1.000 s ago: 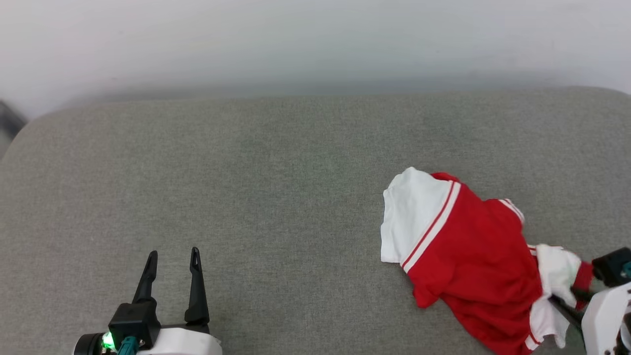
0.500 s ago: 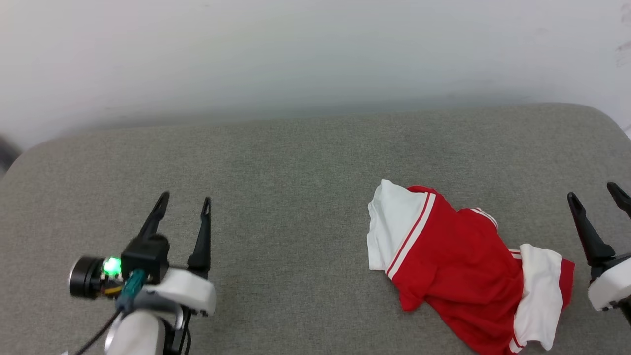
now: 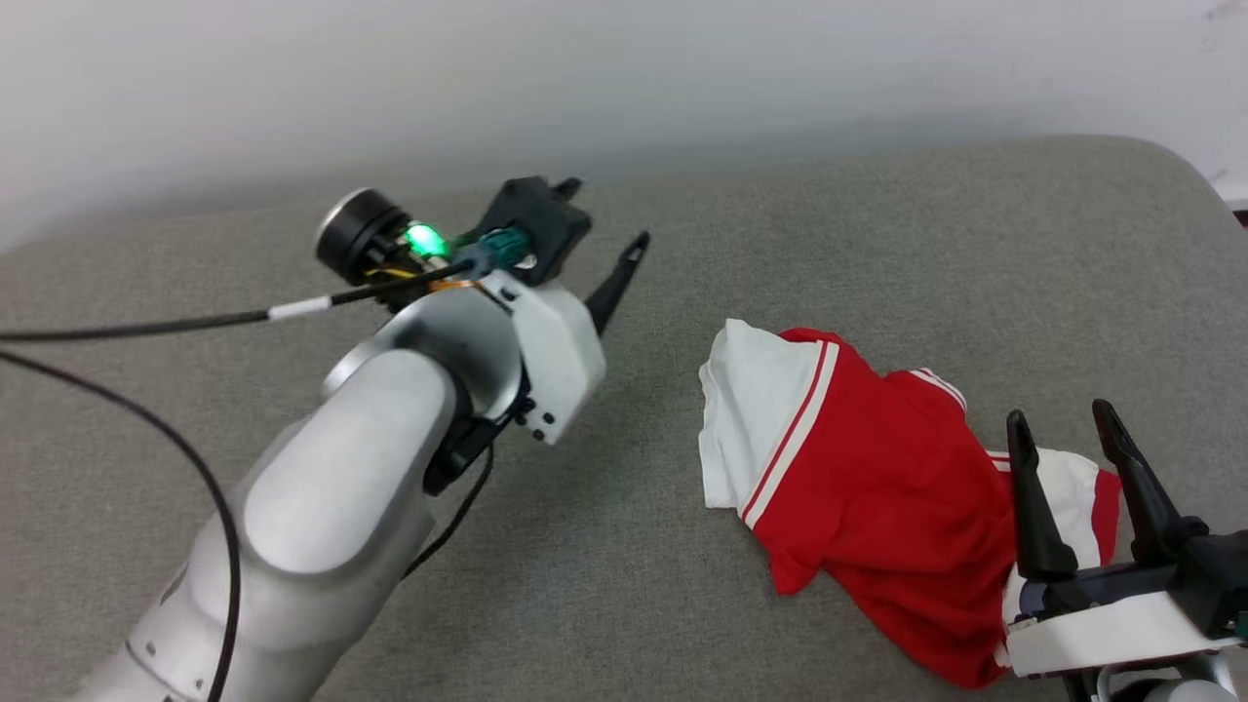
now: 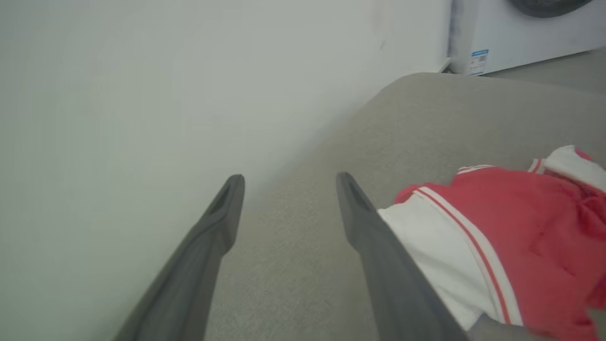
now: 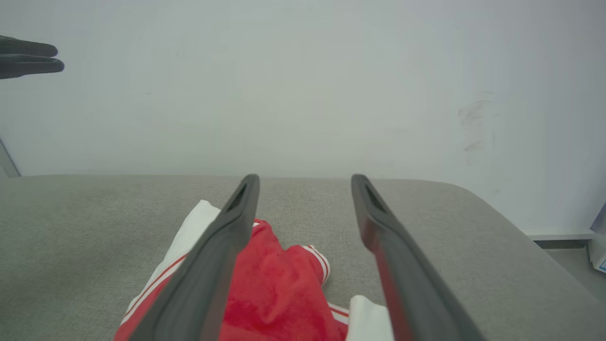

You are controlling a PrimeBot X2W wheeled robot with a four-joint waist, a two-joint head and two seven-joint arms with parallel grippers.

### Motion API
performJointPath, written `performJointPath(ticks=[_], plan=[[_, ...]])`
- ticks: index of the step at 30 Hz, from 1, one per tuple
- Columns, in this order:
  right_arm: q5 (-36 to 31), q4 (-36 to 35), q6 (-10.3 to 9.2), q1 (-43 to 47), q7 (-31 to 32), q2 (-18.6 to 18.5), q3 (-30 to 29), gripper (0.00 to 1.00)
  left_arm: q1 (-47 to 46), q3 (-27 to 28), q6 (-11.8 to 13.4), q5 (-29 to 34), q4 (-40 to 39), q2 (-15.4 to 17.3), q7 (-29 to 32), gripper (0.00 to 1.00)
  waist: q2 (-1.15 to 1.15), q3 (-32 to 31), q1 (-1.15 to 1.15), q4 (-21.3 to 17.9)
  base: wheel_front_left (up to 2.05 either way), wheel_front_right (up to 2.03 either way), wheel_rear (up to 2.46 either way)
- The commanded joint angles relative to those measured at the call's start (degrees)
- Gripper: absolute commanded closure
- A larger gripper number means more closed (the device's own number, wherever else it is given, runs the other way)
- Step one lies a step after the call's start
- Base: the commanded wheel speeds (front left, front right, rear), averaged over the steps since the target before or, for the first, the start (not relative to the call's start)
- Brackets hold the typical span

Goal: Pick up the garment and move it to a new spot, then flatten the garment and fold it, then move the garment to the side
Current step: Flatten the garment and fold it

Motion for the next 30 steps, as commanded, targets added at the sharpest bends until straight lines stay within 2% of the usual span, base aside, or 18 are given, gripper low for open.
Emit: performJointPath(ticks=[1, 8, 15, 19, 24, 30], plan=[[-0.64, -0.47, -0.02, 0.17, -0.22, 0.64, 0.27, 0.00, -1.74, -2.28, 0.06, -2.20, 0.11, 0.27, 1.75, 0.00, 0.00, 1.48, 0.00, -1.09, 0.00, 0.00, 0.00], [-1.52, -1.48, -0.02, -2.80, -0.27, 2.20, 2.14, 0.00, -15.70, -20.60, 0.04, -17.83, 0.83, 3.26, 17.21, 0.00, 0.00, 6.74, 0.00, -4.24, 0.00, 0.00, 0.00], [-1.64, -2.54, -0.02, -6.27, -0.27, 3.22, 3.76, 0.00, -26.53, -37.07, 0.04, -28.12, -0.98, 5.74, 31.89, 0.00, 0.00, 13.44, 0.00, -7.42, 0.00, 0.00, 0.00], [-1.33, -2.84, -0.02, -8.39, -0.27, 3.68, 4.94, 0.00, -29.04, -39.73, 0.04, -29.47, -3.23, 6.27, 37.20, 0.00, 0.00, 17.22, 0.00, -9.22, 0.00, 0.00, 0.00], [-0.27, -2.58, -0.02, -10.81, -0.28, 3.86, 5.86, 0.00, -25.88, -39.71, 0.03, -25.06, -8.97, 7.03, 46.83, 0.00, 0.00, 21.25, 0.00, -11.29, 0.00, 0.00, 0.00], [1.96, -2.26, -0.02, -12.85, -0.28, 3.87, 6.77, 0.00, -22.69, -40.15, 0.03, -22.07, -11.93, 10.41, 52.29, 0.00, 0.00, 24.41, 0.00, -12.79, 0.00, 0.00, 0.00]])
